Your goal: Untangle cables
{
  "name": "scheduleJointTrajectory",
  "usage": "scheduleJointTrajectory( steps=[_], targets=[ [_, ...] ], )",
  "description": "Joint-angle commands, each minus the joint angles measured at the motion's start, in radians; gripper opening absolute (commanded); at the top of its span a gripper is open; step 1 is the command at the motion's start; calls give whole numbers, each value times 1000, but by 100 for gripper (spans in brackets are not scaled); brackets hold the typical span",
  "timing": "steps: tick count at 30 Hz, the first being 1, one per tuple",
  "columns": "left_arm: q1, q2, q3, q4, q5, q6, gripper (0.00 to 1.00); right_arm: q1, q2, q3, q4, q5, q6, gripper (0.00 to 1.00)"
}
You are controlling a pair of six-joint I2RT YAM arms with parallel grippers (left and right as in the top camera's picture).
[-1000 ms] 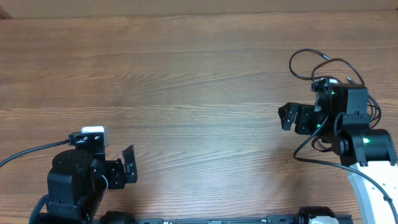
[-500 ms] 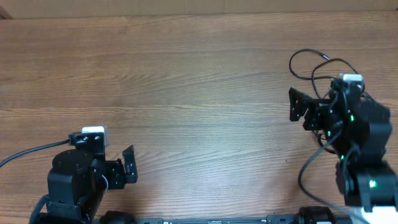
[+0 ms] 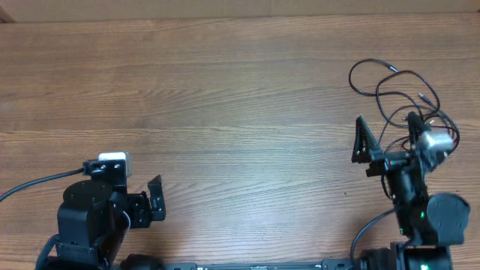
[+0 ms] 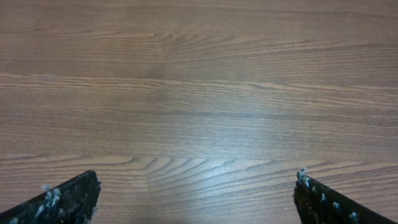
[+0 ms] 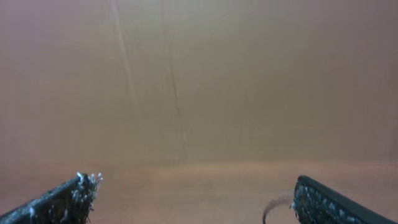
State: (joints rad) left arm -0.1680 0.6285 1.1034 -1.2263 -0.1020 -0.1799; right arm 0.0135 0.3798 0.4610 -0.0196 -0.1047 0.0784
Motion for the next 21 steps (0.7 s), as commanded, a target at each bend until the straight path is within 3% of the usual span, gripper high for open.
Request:
scheduleJointTrajectory(
  steps=[1, 11, 21],
  targets=[
    [3, 0, -2, 3, -5, 16, 100, 3, -76, -85, 72, 0, 3, 100],
    [3, 0, -2, 3, -5, 16, 100, 51, -283, -345, 311, 52, 0, 100],
    [3, 0, -2, 3, -5, 16, 99, 51, -378, -453, 313, 60, -2, 100]
  ],
)
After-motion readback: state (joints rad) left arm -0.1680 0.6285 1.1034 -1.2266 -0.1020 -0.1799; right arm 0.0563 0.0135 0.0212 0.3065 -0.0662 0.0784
